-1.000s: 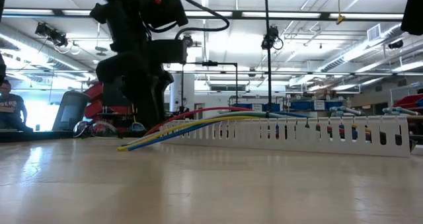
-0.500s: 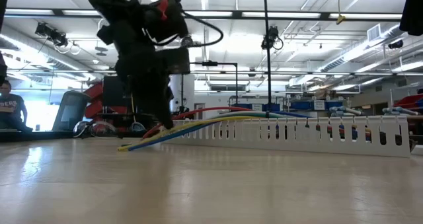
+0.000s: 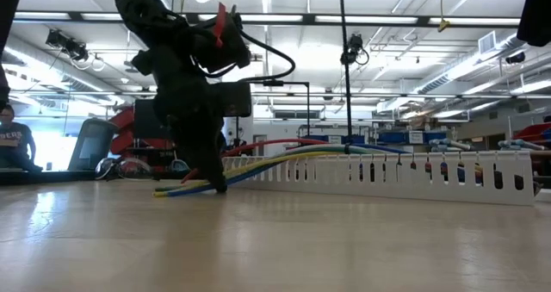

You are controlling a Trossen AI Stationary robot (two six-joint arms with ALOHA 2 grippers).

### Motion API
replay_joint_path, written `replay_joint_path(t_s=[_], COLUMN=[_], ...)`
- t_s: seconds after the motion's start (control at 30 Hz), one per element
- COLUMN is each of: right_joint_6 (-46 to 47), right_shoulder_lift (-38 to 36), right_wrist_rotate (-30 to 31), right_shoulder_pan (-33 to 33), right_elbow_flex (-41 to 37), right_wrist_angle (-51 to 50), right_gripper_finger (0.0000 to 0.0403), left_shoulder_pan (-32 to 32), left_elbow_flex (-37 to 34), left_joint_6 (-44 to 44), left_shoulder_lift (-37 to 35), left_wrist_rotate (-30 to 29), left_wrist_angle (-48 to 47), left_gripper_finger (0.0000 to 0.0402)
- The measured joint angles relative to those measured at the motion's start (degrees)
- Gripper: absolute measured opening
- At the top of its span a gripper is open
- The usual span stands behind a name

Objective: Ziptie cables
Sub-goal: Put the zip tied cable wires into the white cable duct

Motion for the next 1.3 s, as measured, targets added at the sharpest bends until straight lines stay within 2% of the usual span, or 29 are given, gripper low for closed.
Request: replay_joint_path(t_s=[0.23,0.6,0.83,1.0,1.07,1.2,1.3], right_joint_6=[0.0,0.0,0.0,0.0,0.0,0.0,0.0], right_shoulder_lift=[0.0,0.0,0.0,0.0,0.0,0.1,0.4], right_wrist_rotate=[0.1,0.1,0.1,0.1,0.1,0.2,0.3], right_shoulder_pan=[0.0,0.0,0.0,0.0,0.0,0.0,0.0], right_elbow_flex=[0.0,0.0,0.0,0.0,0.0,0.0,-0.2], right_wrist_angle=[0.0,0.0,0.0,0.0,0.0,0.0,0.3], right_gripper_finger=[0.0114,0.0114,0.0113,0.0113,0.0113,0.0113,0.0113], left_shoulder_pan=[-0.3,-3.4,-4.0,-4.0,-4.0,-4.0,-3.9], left_elbow_flex=[0.0,0.0,0.0,0.0,0.8,5.0,8.2], left_joint_6=[-0.7,-1.1,-1.1,-0.8,0.3,4.1,7.3], left_shoulder_lift=[0.1,0.2,0.2,-0.8,-1.5,-1.7,-1.9], left_wrist_rotate=[-2.4,-8.1,-8.2,-7.5,-7.4,-10.9,-14.1], left_wrist_angle=[-0.4,-1.0,-1.4,-2.7,-6.1,-15.6,-18.8], left_gripper_finger=[0.0153,0.0064,0.0013,0.0011,0.0011,0.0011,0.001])
